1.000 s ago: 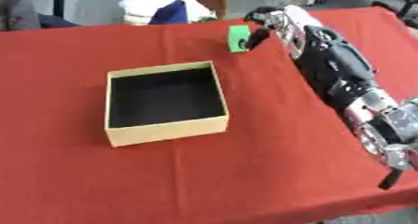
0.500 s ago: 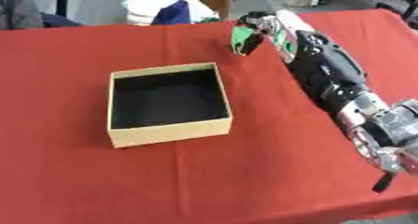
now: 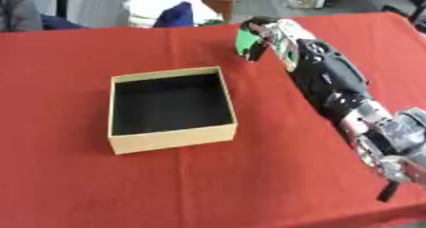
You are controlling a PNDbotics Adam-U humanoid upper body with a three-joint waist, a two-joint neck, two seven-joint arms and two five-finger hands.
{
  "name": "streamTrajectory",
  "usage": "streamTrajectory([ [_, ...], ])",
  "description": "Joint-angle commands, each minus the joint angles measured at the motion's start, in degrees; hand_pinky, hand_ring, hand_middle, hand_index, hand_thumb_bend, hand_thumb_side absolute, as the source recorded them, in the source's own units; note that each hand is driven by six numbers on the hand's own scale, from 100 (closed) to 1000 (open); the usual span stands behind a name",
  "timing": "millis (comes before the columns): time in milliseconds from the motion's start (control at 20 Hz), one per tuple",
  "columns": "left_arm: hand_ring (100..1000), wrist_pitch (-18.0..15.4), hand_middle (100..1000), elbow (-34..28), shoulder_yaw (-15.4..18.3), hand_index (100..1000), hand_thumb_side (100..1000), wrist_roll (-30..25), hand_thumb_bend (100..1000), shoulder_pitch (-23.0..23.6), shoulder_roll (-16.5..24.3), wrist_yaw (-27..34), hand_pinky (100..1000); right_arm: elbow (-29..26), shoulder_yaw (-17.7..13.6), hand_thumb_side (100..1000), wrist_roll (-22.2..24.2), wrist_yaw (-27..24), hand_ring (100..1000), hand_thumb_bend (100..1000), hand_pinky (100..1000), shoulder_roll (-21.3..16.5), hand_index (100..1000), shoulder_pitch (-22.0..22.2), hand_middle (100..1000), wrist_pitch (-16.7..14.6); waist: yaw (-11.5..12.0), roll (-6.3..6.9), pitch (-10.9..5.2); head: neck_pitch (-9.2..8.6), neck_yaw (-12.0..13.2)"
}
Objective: Pick up objects on the table and place them in the box.
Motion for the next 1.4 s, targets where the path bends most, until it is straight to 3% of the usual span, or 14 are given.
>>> streamTrajectory([
  [50, 700, -0.1, 610, -1.1, 0.1, 741, 484, -0.1, 100, -0.6, 0.2, 0.1, 610, -0.5, -0.3, 100, -1.4, 0.6, 954, 100, 839, -1.5, 1000, -0.5, 873, -0.3, 0.0, 0.24, -0.64, -0.64, -0.1],
  [500, 703, 0.0, 610, -1.1, 0.2, 741, 485, 0.0, 100, -0.5, 0.1, 0.1, 611, -1.9, 0.1, 100, -7.4, 1.0, 853, 100, 762, -2.1, 938, 0.5, 520, -1.3, -0.4, 0.41, -0.5, -0.72, 0.0],
  [900, 705, 0.0, 610, -1.0, 0.3, 741, 486, 0.1, 100, 0.0, 0.3, 0.1, 611, -6.5, 1.7, 100, -9.0, 1.5, 836, 100, 760, -2.9, 925, 0.1, 498, -3.1, -1.5, 0.47, -1.12, -0.25, 0.5],
  [1150, 706, 0.0, 610, -0.9, 0.5, 741, 486, 0.4, 100, 0.4, 0.4, 0.0, 611, -15.0, 5.1, 100, -6.4, 0.9, 823, 100, 773, -3.5, 926, 0.2, 501, -6.7, -2.2, 0.54, -1.58, 0.19, 0.7],
  [1400, 706, 0.0, 610, -1.0, 1.3, 741, 482, 1.2, 100, 0.7, 0.4, -0.5, 612, -26.3, 10.5, 100, -1.3, -1.3, 814, 100, 789, -4.1, 928, 1.0, 508, -11.3, -2.7, 0.63, -1.93, 0.62, 0.8],
])
